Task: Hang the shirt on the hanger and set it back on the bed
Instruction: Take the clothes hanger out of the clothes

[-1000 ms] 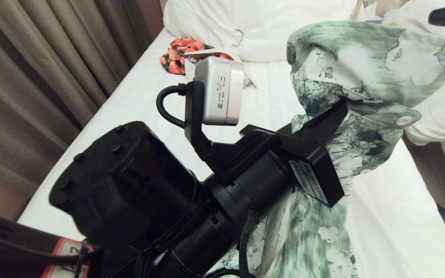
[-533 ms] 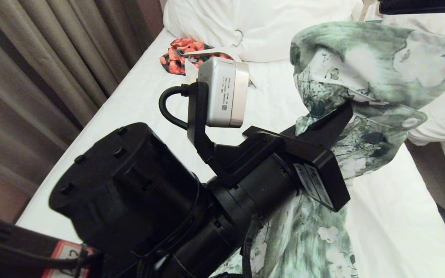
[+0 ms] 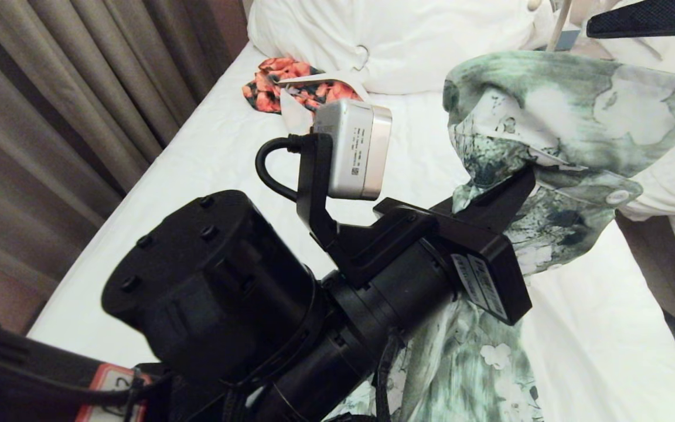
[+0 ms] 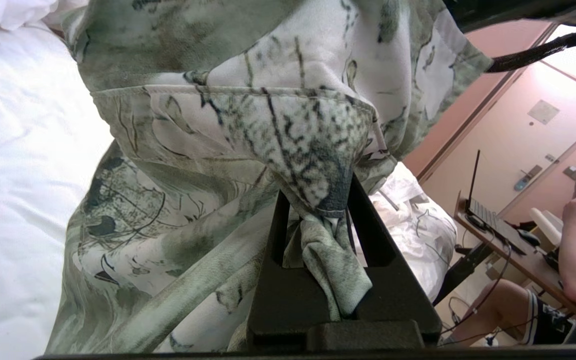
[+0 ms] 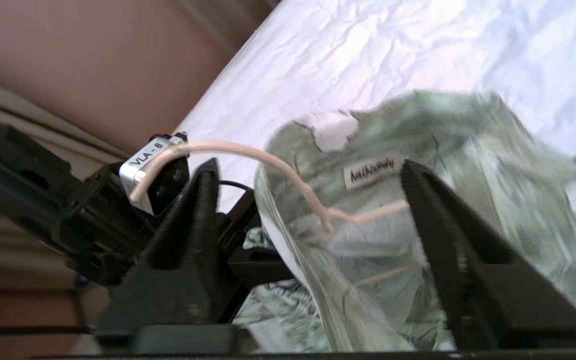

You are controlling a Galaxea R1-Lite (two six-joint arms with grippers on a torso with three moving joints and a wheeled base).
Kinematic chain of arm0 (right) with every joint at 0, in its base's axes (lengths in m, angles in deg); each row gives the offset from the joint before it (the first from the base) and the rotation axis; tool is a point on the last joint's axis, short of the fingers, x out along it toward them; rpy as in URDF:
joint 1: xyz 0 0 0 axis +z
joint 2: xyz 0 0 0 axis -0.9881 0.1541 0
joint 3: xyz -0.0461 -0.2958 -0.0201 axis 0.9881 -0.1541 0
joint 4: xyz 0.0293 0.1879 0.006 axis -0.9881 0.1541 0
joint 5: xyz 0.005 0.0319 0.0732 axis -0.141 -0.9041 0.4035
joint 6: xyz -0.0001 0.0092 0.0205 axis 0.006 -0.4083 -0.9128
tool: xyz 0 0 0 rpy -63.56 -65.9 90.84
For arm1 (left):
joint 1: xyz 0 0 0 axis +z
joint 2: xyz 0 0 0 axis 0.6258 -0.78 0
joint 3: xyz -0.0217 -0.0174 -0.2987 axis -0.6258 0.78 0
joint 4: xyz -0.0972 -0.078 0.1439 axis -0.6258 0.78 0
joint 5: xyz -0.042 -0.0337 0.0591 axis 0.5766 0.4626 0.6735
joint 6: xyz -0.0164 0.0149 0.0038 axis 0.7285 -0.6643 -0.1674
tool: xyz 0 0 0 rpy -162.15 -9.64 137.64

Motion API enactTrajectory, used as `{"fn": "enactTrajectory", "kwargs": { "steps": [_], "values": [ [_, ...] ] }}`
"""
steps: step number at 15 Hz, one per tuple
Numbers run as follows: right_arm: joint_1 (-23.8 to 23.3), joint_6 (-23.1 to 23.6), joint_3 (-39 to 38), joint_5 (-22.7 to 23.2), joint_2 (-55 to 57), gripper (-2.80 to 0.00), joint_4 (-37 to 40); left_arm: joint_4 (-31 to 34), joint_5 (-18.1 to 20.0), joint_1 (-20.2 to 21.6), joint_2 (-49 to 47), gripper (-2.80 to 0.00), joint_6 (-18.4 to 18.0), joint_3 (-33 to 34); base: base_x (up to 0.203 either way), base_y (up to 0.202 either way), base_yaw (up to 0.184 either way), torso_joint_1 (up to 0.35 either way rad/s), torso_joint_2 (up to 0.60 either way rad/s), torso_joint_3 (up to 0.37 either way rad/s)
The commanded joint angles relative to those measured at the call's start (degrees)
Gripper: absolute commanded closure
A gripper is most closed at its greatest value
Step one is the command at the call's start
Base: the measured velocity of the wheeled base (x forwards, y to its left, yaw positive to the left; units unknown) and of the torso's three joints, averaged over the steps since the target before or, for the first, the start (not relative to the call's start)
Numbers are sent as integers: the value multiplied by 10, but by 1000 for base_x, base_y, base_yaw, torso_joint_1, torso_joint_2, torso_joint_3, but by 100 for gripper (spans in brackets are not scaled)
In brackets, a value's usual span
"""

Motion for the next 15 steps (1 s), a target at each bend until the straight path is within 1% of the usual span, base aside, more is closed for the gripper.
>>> {"fn": "enactTrajectory", "kwargs": {
  "steps": [1,3,5,6,7,10,12,15],
  "values": [
    [10,14,-1,1,9,-280,-3,-4,0,-1,-2,0,1,0,0,0,0,0,0,0],
    [28,28,-1,0,18,-280,-20,-5,0,-1,-2,0,1,0,0,0,0,0,0,0],
    [35,43,-1,0,31,-280,-29,-4,0,-1,0,0,1,0,0,0,0,0,0,0],
    [37,53,-1,-1,34,-11,-29,-4,0,-1,0,0,0,0,0,0,0,0,0,0],
    [38,56,-1,-1,37,0,-29,-4,0,-1,1,0,0,-1,0,0,0,0,0,0],
    [38,57,-1,-3,41,0,-36,-5,0,-1,3,0,0,-1,0,0,0,0,0,0],
    [41,57,-1,-20,46,0,-47,-5,0,-2,7,0,0,-1,0,0,0,0,0,0],
    [60,57,-3,-37,49,0,-64,7,2,-2,18,0,-1,-1,0,0,0,0,0,0]
  ]
}}
